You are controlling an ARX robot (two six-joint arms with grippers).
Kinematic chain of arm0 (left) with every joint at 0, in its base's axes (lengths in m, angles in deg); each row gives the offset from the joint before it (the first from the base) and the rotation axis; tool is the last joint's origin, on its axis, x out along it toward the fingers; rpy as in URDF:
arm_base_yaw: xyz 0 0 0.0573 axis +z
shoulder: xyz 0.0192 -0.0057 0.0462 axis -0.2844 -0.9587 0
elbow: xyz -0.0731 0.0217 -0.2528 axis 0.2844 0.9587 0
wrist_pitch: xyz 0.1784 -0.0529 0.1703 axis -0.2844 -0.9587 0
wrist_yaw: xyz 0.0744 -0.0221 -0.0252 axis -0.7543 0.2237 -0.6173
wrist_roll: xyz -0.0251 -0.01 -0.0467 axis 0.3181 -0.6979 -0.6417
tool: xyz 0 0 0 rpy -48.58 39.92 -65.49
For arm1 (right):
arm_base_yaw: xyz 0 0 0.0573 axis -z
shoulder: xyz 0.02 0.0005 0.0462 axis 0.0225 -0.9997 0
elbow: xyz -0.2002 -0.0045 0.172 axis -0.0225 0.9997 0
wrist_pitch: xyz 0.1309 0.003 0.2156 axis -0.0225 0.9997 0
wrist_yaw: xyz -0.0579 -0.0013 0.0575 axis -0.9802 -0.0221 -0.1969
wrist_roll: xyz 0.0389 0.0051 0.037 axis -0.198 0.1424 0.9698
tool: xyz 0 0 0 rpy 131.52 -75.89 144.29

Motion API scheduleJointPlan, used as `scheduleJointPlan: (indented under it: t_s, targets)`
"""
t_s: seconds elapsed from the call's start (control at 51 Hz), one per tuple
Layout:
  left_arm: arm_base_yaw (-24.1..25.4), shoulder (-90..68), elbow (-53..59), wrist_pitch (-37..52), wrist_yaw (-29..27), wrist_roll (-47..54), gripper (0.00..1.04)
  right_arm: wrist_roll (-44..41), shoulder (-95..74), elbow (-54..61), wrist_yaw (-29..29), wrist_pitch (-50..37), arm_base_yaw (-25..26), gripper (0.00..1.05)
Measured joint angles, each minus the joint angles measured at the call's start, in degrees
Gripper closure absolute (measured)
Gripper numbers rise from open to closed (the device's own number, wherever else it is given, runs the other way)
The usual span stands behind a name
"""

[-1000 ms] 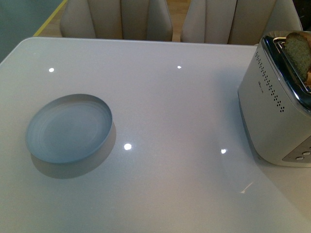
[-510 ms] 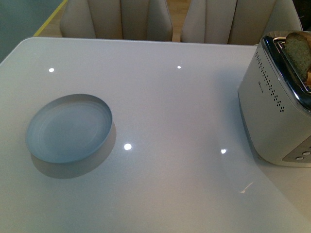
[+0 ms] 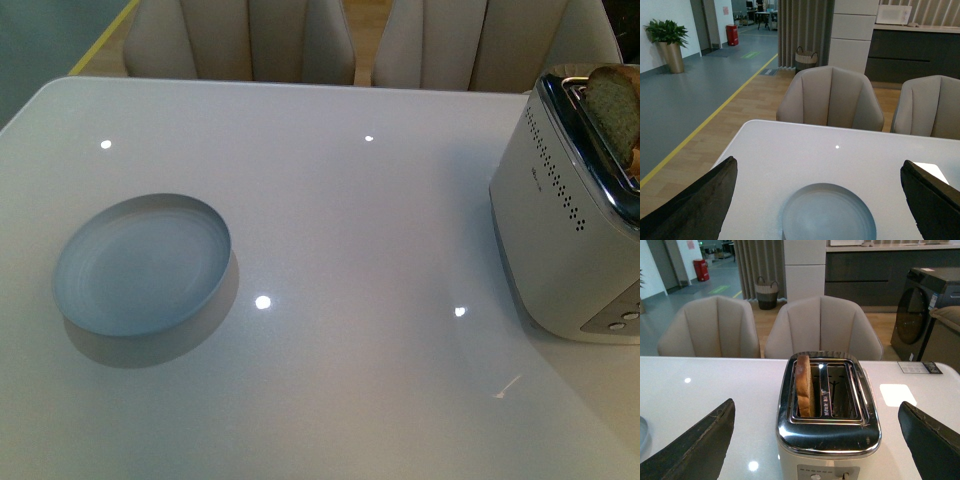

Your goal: Left arm holds plate, right arm toasts bread

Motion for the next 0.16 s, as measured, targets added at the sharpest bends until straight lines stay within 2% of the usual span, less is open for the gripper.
scheduleJointPlan:
  t_s: [0.157]
  targets:
    - [0.0, 0.0, 0.0, 0.0, 0.0, 0.0, 0.07, 0.0, 0.0, 0.0, 0.0, 0.0, 0.0, 0.09]
